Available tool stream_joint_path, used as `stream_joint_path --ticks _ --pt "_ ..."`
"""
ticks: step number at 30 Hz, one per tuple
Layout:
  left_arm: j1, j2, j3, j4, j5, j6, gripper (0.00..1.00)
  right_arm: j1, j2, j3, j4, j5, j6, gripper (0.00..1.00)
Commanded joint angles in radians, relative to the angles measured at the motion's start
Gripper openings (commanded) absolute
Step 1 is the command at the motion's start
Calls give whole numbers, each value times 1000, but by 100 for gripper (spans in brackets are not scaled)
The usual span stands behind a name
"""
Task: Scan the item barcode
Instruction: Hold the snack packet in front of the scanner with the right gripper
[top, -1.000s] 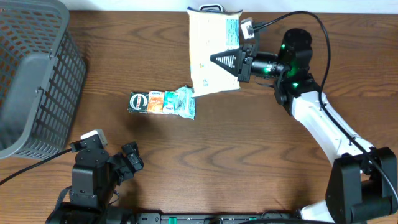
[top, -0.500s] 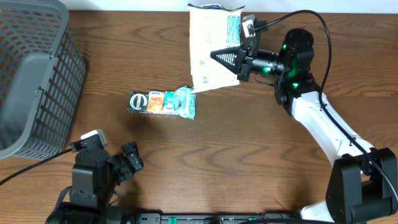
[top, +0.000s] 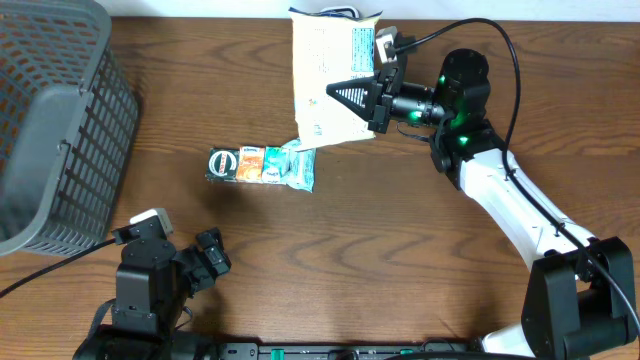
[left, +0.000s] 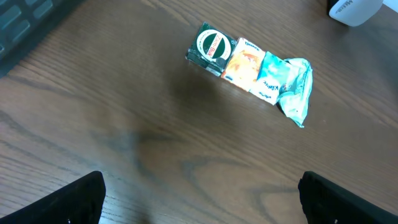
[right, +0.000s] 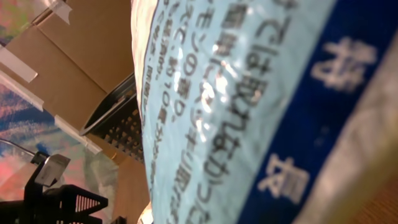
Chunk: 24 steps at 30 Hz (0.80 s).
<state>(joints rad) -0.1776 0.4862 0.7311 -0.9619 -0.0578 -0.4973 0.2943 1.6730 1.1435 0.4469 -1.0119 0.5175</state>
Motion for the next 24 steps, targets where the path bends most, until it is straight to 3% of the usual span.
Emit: stream_joint_path --ticks 1,14,24 --pt "2 -5 2 1 -3 2 98 8 -27 7 6 19 -18 1" --pt "2 -5 2 1 -3 2 98 8 -27 7 -130 20 -137 1" --pt "2 -5 2 1 -3 2 98 9 -27 7 -151 61 -141 1"
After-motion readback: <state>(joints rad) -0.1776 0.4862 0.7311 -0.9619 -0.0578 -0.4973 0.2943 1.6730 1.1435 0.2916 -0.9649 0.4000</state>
